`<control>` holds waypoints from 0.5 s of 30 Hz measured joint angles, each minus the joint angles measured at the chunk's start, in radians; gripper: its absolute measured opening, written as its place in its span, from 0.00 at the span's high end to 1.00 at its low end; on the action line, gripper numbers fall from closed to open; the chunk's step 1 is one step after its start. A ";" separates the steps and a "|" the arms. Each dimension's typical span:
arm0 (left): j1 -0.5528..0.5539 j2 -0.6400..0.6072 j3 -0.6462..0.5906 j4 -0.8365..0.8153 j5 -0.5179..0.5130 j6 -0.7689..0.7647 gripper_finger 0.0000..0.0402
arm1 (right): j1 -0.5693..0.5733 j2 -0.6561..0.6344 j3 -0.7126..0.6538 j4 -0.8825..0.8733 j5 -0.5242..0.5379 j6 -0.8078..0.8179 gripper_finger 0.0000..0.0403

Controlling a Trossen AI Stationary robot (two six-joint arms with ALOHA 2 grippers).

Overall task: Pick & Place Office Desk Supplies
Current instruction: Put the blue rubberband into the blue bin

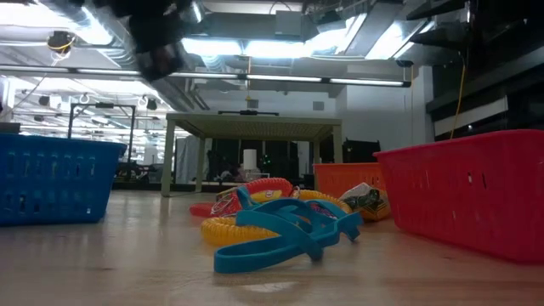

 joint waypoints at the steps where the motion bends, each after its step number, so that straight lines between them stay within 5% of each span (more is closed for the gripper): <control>1: 0.003 0.049 0.048 -0.020 0.026 0.029 0.65 | 0.000 0.000 0.000 0.000 0.000 0.000 0.56; 5: 0.020 0.230 0.254 -0.222 0.140 0.165 0.65 | 0.000 0.000 0.000 0.000 -0.003 0.000 0.56; 15: 0.004 0.498 0.648 -0.577 0.191 0.652 0.65 | 0.000 0.000 0.000 -0.015 -0.017 0.023 0.56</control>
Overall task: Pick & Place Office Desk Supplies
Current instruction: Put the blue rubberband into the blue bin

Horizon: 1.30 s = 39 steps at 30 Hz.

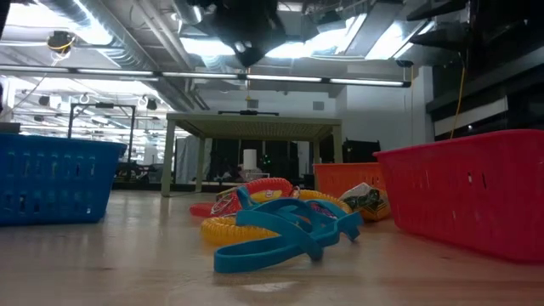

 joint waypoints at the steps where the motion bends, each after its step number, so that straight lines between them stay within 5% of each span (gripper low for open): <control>1: -0.010 0.024 0.028 -0.025 -0.014 0.036 0.65 | 0.000 0.000 0.000 0.000 -0.014 0.001 0.56; 15: -0.115 0.391 0.406 -0.264 -0.283 0.019 0.65 | 0.000 0.017 0.000 -0.010 -0.206 -0.028 0.56; 39: -0.155 0.491 0.479 -0.359 -0.130 0.002 0.65 | 0.000 0.042 0.000 -0.015 -0.218 -0.030 0.56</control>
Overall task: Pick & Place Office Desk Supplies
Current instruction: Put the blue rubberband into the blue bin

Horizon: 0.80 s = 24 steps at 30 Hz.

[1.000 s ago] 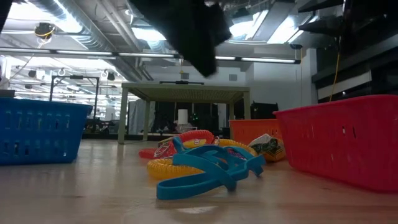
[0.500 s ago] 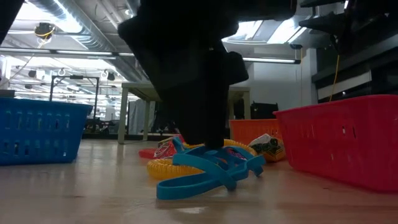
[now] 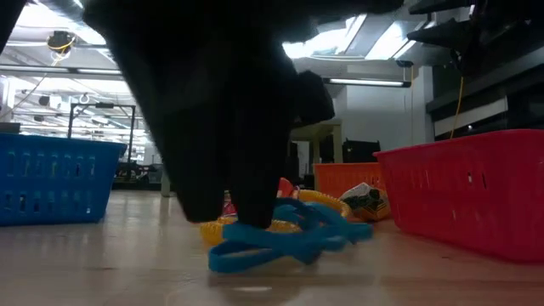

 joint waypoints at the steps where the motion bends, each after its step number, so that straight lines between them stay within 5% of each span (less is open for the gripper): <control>1: 0.001 0.000 0.000 0.000 -0.007 -0.001 0.65 | 0.000 0.005 0.000 0.000 0.001 0.003 0.56; 15: 0.034 0.002 0.000 0.001 -0.001 0.010 0.66 | 0.000 0.072 0.000 0.000 0.000 0.057 0.56; 24: 0.017 0.010 0.000 -0.029 0.027 0.022 0.80 | 0.000 0.080 0.000 0.000 0.002 0.059 0.56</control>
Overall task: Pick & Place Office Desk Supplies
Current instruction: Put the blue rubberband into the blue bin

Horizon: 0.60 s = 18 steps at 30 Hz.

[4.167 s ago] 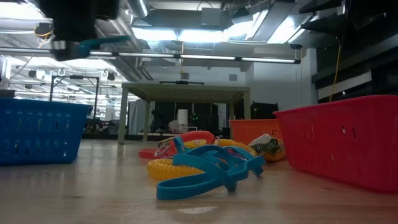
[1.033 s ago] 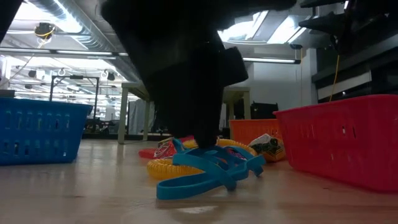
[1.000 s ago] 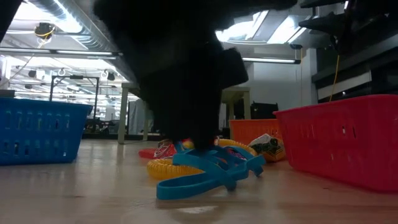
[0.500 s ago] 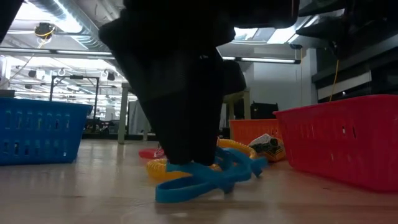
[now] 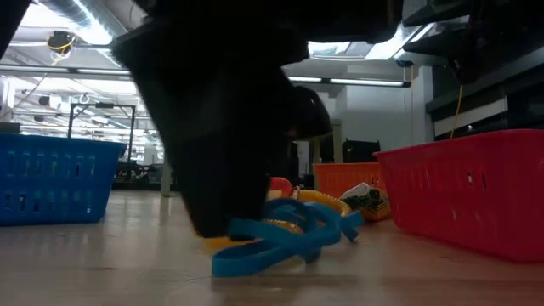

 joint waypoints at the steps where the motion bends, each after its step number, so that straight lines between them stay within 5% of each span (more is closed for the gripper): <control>1: -0.001 0.001 0.000 -0.007 -0.004 0.008 0.81 | 0.000 0.000 0.000 0.000 0.002 0.000 0.56; 18: 0.029 -0.037 -0.001 -0.048 -0.011 -0.078 0.99 | 0.000 0.000 0.000 0.001 0.006 0.000 0.56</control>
